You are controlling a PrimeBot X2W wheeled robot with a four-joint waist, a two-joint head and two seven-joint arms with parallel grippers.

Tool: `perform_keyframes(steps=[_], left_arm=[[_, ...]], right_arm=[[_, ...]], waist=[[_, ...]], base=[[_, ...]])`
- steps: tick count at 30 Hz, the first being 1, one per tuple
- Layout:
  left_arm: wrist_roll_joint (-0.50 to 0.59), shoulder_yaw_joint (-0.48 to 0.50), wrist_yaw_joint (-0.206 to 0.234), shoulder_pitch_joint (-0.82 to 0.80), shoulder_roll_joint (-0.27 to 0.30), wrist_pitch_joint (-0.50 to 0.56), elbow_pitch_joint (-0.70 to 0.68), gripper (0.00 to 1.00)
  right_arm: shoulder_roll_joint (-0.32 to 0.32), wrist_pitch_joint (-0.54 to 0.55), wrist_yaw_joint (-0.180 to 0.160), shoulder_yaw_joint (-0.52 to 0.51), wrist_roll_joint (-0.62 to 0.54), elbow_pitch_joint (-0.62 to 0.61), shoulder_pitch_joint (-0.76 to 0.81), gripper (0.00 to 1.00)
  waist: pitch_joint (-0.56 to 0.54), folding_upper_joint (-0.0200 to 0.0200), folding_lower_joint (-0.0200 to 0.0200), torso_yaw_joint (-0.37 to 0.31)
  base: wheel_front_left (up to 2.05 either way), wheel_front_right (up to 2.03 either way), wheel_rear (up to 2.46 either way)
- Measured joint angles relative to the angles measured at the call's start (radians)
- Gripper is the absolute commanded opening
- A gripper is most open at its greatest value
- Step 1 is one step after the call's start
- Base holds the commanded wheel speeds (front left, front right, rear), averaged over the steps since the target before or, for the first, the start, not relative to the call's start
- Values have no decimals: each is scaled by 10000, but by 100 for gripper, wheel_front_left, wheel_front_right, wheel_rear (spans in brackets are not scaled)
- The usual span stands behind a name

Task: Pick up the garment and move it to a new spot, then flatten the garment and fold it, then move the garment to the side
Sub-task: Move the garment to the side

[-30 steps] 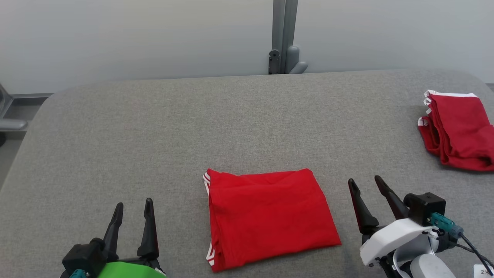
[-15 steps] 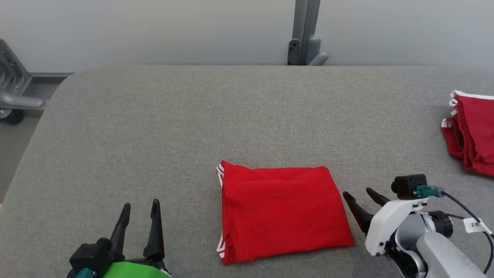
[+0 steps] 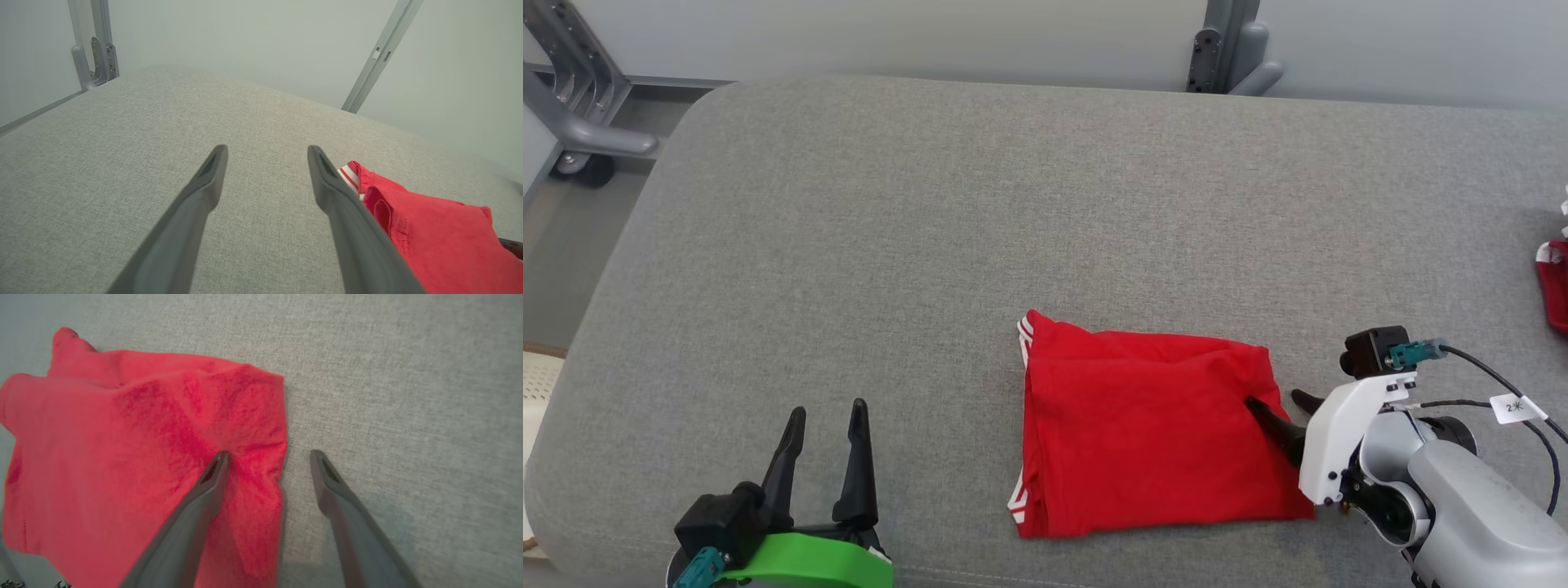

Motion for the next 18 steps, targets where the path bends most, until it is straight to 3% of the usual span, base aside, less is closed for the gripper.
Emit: perform_keyframes(steps=[6,7,8,10,12,18], left_arm=[[105,92,-52,-33,-113,0,48,100],[132,113,-65,-37,-125,0,58,100],[151,130,-84,-43,-138,0,65,100],[173,171,-98,-56,-169,0,67,100],[176,219,-138,-57,-190,0,67,100],[314,397,-190,-62,-272,0,42,100]], right_arm=[[-244,368,0,671,936,151,-299,100],[-276,424,0,775,1041,161,-349,96],[-318,435,0,857,1156,169,-403,49],[-353,430,0,1009,1354,186,-468,30],[-385,345,0,1162,1488,199,-545,0],[-560,-136,6,1396,1858,209,-836,0]], waist=[[157,0,0,225],[169,0,0,241],[179,0,0,250],[197,0,0,250],[212,0,0,237],[239,0,0,42]], base=[[0,0,0],[0,0,0],[0,0,0],[0,0,0],[0,0,0],[0,0,0]])
